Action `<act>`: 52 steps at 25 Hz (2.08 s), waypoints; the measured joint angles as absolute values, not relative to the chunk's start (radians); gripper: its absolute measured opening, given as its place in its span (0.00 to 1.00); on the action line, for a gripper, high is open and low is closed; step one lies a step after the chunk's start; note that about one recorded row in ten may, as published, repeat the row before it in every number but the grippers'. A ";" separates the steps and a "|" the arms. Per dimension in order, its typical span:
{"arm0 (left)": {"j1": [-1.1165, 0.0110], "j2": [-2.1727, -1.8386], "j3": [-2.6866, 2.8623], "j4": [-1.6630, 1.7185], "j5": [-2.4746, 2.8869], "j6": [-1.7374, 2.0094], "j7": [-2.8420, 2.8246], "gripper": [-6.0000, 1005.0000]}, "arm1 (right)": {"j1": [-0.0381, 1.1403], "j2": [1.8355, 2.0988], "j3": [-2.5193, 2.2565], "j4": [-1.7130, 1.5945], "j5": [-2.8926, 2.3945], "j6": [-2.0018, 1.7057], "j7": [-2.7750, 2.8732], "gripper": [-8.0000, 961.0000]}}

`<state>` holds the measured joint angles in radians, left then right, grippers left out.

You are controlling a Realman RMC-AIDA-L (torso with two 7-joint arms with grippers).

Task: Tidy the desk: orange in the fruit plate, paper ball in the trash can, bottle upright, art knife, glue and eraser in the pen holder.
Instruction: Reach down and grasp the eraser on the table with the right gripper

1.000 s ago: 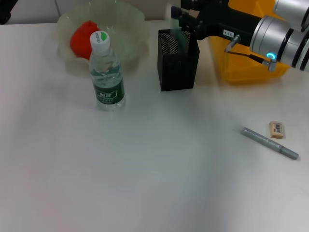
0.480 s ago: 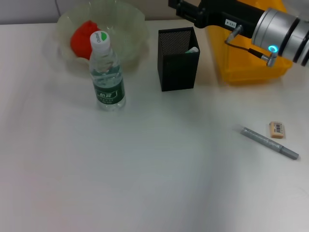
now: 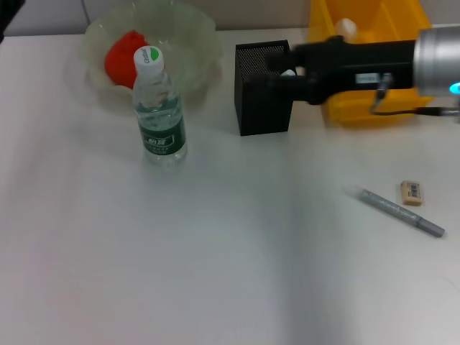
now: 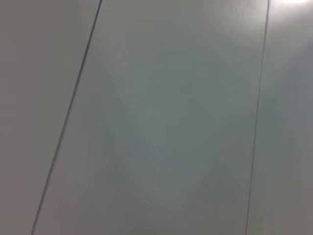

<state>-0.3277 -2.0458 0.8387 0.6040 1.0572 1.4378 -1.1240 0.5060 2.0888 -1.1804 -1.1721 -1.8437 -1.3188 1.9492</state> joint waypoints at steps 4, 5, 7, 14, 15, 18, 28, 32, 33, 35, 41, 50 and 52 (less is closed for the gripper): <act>-0.316 -2.062 0.837 0.598 1.060 1.383 -1.091 0.52 | 0.501 2.091 -1.181 -1.407 -2.112 -1.472 2.282 0.57; -0.315 -2.065 0.837 0.597 1.060 1.371 -1.088 0.52 | 0.513 2.088 -1.175 -1.441 -2.166 -1.526 2.350 0.57; -0.315 -2.067 0.840 0.596 1.060 1.347 -1.085 0.52 | 0.532 2.086 -1.167 -1.486 -2.252 -1.597 2.448 0.57; -0.317 -2.067 0.837 0.594 1.056 1.314 -1.042 0.52 | 0.574 2.084 -1.163 -1.524 -2.578 -1.713 2.701 0.57; -0.317 -2.067 0.837 0.594 1.056 1.314 -1.042 0.52 | 0.575 2.084 -1.163 -1.516 -2.609 -1.720 2.718 0.57; -0.316 -2.068 0.837 0.594 1.053 1.303 -1.026 0.52 | 0.568 2.083 -1.160 -1.493 -2.668 -1.721 2.758 0.57; -0.314 -2.065 0.836 0.596 1.052 1.301 -1.009 0.52 | 0.557 2.084 -1.165 -1.320 -2.785 -1.648 2.796 0.47; -0.313 -2.064 0.836 0.598 1.052 1.302 -0.998 0.52 | 0.557 2.085 -1.168 -1.285 -2.801 -1.610 2.804 0.47; -0.313 -2.064 0.836 0.597 1.052 1.304 -0.995 0.52 | 0.557 2.085 -1.168 -1.280 -2.802 -1.602 2.804 0.47; -0.314 -2.064 0.836 0.597 1.052 1.304 -0.992 0.52 | 0.554 2.086 -1.171 -1.275 -2.802 -1.585 2.804 0.47; -0.314 -2.066 0.836 0.596 1.054 1.306 -0.986 0.52 | 0.551 2.088 -1.176 -1.264 -2.799 -1.551 2.804 0.47; -0.308 -2.066 0.836 0.595 1.053 1.307 -0.985 0.52 | 0.560 2.088 -1.179 -1.247 -2.785 -1.524 2.810 0.52; -0.308 -2.066 0.836 0.595 1.053 1.305 -0.980 0.52 | 0.565 2.087 -1.180 -1.240 -2.783 -1.523 2.810 0.56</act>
